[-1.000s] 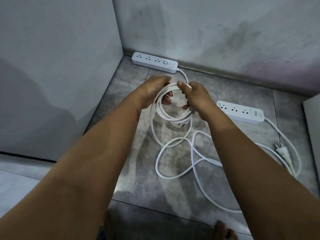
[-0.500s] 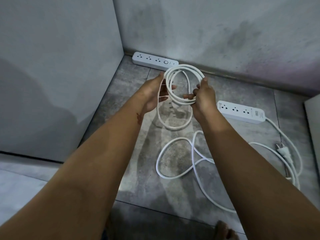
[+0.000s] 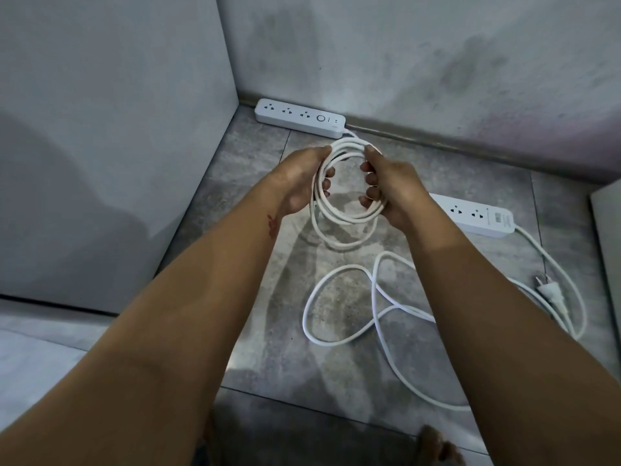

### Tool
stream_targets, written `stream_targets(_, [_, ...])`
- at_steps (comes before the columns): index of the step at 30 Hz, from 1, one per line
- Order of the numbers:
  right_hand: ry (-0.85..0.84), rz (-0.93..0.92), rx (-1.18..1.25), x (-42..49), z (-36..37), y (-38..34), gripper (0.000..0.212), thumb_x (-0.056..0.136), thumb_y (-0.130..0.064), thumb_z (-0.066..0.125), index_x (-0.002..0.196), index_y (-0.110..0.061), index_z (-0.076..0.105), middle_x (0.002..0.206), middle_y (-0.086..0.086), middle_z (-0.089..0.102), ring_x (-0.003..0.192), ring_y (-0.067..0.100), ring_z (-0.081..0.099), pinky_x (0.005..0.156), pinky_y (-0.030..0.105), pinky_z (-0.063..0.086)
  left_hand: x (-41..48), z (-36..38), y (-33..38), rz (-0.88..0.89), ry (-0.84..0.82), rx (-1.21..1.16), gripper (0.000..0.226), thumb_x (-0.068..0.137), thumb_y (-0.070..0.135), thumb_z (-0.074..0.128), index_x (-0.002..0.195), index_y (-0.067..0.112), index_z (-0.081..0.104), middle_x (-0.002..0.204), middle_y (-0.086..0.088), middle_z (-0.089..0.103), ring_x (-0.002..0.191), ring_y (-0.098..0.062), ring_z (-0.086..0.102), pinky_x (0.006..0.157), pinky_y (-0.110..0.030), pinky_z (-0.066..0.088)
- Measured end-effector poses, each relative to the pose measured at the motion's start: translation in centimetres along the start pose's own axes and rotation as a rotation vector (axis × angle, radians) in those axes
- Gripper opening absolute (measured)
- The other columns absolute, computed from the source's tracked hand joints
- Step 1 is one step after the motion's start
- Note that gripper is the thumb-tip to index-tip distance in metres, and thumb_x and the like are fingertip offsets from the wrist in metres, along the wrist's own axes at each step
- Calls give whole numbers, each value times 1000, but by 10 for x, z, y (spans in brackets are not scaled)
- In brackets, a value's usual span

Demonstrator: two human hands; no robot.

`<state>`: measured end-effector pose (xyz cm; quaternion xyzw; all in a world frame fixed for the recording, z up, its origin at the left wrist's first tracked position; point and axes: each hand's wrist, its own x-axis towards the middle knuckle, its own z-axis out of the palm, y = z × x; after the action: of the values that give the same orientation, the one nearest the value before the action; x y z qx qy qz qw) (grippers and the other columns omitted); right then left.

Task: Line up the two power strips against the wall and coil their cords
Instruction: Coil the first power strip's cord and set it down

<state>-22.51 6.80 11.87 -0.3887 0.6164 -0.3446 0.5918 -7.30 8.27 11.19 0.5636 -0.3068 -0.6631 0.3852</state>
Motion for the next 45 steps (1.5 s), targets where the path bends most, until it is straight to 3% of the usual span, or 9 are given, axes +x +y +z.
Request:
stream_targets(10, [161,-155,262,6,3,-7,34,101,-35,46,72,-17,47,45,-7,34,34,9,31,44,25,37,-2,6,-6,-5,192,70,38,103,45,37,102,10,53,90,-5,56,73,-19,57,72,-34,54])
stream_targets(18, [126,-94,557,-1,20,-13,35,102,-38,43,76,-17,45,48,-4,36,40,11,33,48,26,37,-4,14,-9,-132,46,-100,75,97,65,22,104,4,65,89,-10,71,77,-22,67,71,-31,58])
stream_targets(21, [149,-73,314,-7,23,-5,37,103,-40,38,76,-18,49,56,-3,47,51,12,45,60,28,44,-1,11,-7,-121,85,-316,59,99,58,35,98,6,63,81,-5,72,67,-16,69,57,-22,55])
stream_targets(24, [166,-124,-91,-5,19,8,44,104,-43,30,77,-20,55,77,-1,60,77,15,58,77,31,46,5,6,-7,-47,184,-412,46,99,49,49,87,7,65,73,-4,65,60,-18,66,59,-26,57])
stream_targets(28, [177,-58,-587,-4,14,21,47,101,-47,32,126,-15,57,138,14,49,132,35,39,111,48,30,6,-2,-8,52,252,-312,46,100,46,45,93,6,66,55,3,44,43,-11,46,52,-23,45])
stream_targets(32, [284,-283,-760,-12,12,19,62,89,-38,60,143,-18,35,149,9,32,139,31,29,109,47,26,7,-10,-8,130,257,95,48,100,46,44,90,8,71,57,2,39,48,-12,37,53,-26,39])
stream_targets(36, [110,-565,-1031,-14,6,12,84,78,-34,68,150,-29,23,155,2,25,144,25,20,111,46,21,1,-6,-9,79,166,297,63,102,53,29,80,10,68,55,1,42,50,-13,35,52,-27,33])
stream_targets(41, [28,-643,-1259,-5,2,17,40,89,-37,58,126,-23,53,129,1,54,126,25,44,102,41,27,-1,7,-6,106,94,377,66,103,54,14,82,10,59,55,-1,47,48,-12,39,52,-27,35])
stream_targets(45, [46,-646,-1269,-2,1,20,37,98,-39,48,122,-11,49,120,13,56,111,34,50,85,42,38,3,5,-1,215,87,353,73,104,52,12,77,5,60,57,-7,54,48,-15,44,52,-27,39])
